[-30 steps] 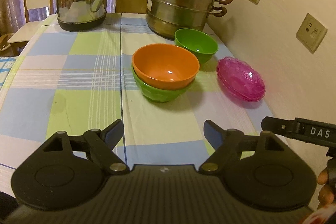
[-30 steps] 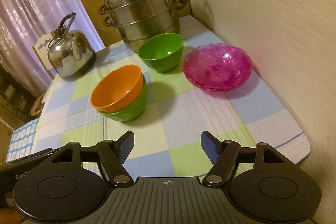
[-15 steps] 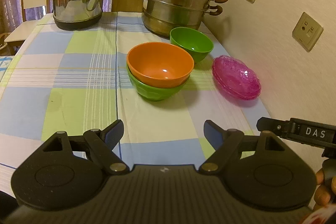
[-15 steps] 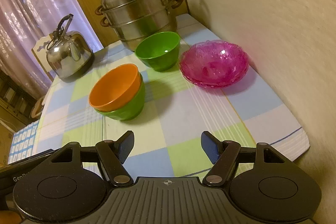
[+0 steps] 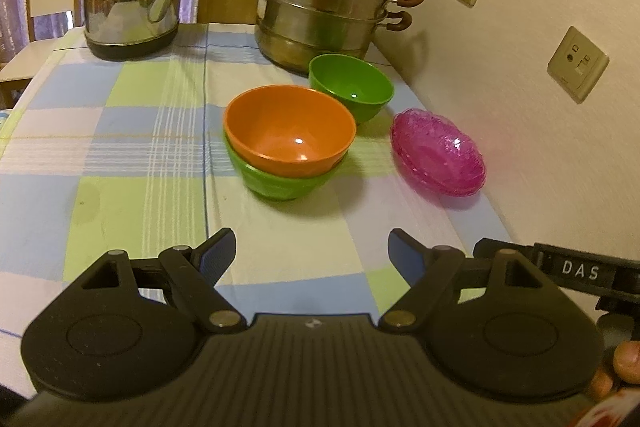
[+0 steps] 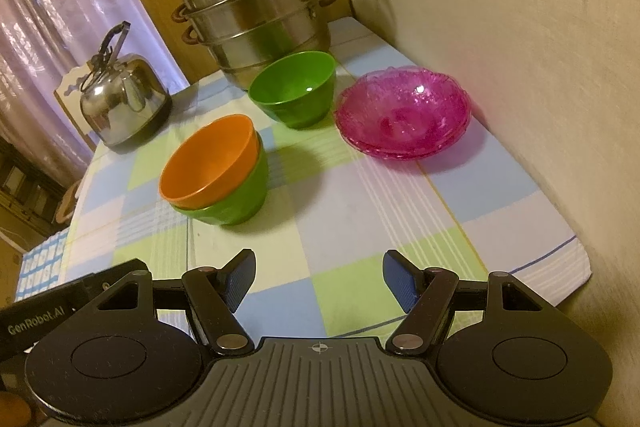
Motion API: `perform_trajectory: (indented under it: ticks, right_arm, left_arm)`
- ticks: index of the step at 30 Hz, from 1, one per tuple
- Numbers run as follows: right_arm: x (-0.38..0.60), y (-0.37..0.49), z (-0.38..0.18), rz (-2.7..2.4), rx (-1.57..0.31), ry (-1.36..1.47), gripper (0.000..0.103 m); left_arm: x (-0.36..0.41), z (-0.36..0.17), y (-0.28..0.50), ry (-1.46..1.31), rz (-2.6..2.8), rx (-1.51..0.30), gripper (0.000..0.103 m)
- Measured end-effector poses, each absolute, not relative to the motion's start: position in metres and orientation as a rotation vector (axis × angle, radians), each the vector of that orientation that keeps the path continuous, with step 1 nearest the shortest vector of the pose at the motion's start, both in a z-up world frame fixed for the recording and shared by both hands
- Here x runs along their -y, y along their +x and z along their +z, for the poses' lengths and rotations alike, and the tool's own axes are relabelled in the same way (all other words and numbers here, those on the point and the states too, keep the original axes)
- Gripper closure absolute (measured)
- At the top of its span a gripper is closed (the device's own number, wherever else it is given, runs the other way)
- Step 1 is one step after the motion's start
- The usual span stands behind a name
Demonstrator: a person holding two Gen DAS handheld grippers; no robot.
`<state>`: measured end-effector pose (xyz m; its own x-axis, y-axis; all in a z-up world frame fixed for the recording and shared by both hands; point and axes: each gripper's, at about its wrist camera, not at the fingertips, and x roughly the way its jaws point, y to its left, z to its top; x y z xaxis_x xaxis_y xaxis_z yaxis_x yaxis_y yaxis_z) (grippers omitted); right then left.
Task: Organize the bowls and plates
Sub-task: 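Move both tools to the smaller green bowl beside the steamer pot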
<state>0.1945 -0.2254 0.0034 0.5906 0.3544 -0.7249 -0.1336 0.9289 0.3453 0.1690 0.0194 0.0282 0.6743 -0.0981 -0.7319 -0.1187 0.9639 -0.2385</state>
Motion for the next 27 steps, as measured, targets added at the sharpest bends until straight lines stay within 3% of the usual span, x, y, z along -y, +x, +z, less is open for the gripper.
perform_trajectory:
  ticks: [27]
  right_arm:
    - [0.236,0.287,0.017,0.245,-0.843,0.227,0.033]
  left_arm:
    - [-0.037,0.048,0.300,-0.214,-0.109,-0.831,0.022]
